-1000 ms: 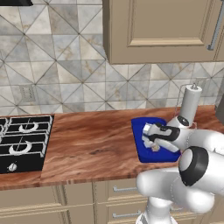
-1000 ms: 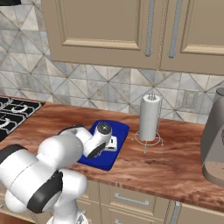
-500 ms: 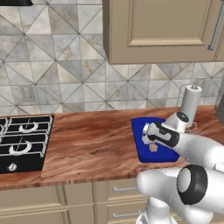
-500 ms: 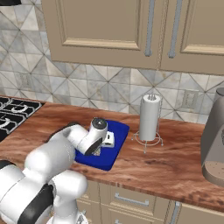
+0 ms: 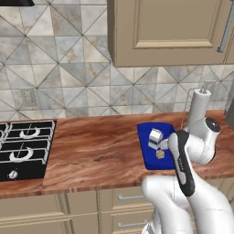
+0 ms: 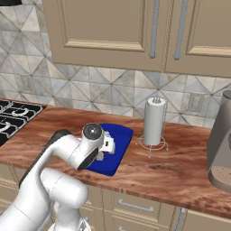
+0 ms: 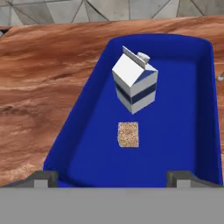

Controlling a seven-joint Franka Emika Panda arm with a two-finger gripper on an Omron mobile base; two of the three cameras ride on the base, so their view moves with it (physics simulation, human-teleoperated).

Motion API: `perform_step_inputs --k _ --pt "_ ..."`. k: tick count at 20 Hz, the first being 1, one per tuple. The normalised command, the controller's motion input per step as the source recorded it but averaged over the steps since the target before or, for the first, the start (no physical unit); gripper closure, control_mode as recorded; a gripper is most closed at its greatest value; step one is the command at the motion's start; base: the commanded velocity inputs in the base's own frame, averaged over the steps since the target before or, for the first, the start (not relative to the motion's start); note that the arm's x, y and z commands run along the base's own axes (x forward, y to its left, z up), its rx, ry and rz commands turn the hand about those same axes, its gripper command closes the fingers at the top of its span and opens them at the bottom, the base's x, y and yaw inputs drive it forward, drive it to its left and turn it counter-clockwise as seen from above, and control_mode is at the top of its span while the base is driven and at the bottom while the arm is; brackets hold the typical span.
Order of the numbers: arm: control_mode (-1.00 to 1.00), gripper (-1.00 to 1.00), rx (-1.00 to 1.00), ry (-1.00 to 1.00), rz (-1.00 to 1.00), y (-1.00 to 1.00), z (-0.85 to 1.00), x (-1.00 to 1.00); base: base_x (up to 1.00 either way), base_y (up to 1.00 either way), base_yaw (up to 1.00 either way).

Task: Take out the milk from the fridge and place it on the tray on the counter. Then take the sugar cube near the tray and place it in the tray.

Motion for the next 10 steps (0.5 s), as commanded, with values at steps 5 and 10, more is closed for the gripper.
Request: perform_step_inputs --k 5,10 --pt "-1.00 -1.00 0.02 0.00 -0.03 0.00 1.00 -0.70 0.00 0.00 0.00" --pt "-1.00 -1.00 0.01 0.02 -0.08 0.00 0.93 -0.57 0.00 0.00 0.00"
